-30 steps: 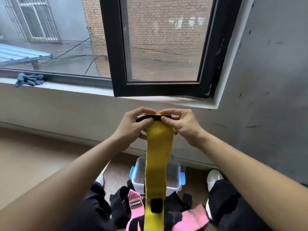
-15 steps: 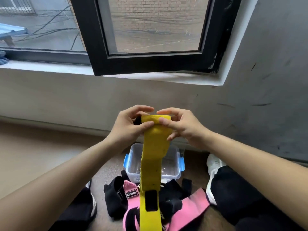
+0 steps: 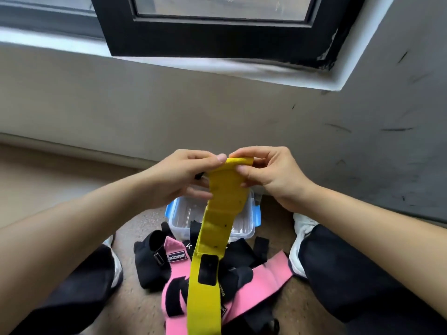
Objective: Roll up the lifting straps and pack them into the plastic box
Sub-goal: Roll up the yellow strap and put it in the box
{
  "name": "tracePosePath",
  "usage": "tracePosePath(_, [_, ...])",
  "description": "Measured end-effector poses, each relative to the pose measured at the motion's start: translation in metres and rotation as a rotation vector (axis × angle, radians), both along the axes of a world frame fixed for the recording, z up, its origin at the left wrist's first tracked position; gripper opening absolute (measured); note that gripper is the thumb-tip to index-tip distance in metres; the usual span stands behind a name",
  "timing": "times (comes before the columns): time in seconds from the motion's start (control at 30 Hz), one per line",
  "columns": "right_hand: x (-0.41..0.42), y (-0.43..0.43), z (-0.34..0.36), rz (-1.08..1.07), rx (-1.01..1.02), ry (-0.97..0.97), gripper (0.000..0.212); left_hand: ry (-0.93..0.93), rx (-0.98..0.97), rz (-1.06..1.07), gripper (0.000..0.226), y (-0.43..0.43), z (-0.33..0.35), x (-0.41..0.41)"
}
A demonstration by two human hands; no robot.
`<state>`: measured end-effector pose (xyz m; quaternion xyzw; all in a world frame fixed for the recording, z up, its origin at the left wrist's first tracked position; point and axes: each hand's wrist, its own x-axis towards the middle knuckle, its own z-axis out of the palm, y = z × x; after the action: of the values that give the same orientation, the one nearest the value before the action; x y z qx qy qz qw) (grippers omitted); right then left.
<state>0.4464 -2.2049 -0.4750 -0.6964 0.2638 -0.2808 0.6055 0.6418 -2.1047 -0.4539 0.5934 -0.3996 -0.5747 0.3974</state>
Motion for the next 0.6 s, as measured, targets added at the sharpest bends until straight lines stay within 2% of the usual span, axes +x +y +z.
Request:
tracePosePath(0.13, [0.000, 0.004, -0.005, -0.007, -0.088, 0.005, 0.021, 0.098, -0.018, 0.081, 0.026, 0.001, -0.006, -0.004])
tracePosePath(0.23, [-0.001, 0.002, -0.007, 0.015, -0.131, 0.088, 0.027, 0.070, -0.030, 0.127, 0.027, 0.001, -0.011, -0.006])
tracePosePath(0.33, [0.000, 0.002, -0.005, 0.064, -0.032, 0.142, 0.038, 0.049, -0.070, 0.170, 0.027, 0.002, -0.014, -0.004])
tracePosePath(0.5, [0.001, 0.001, -0.003, 0.055, 0.124, 0.142, 0.030, -0.020, -0.223, 0.200, 0.028, 0.005, -0.018, -0.002])
tracePosePath(0.6, [0.003, 0.003, -0.005, 0.078, 0.152, 0.156, 0.031, -0.146, -0.368, 0.177, 0.026, 0.004, -0.022, 0.000])
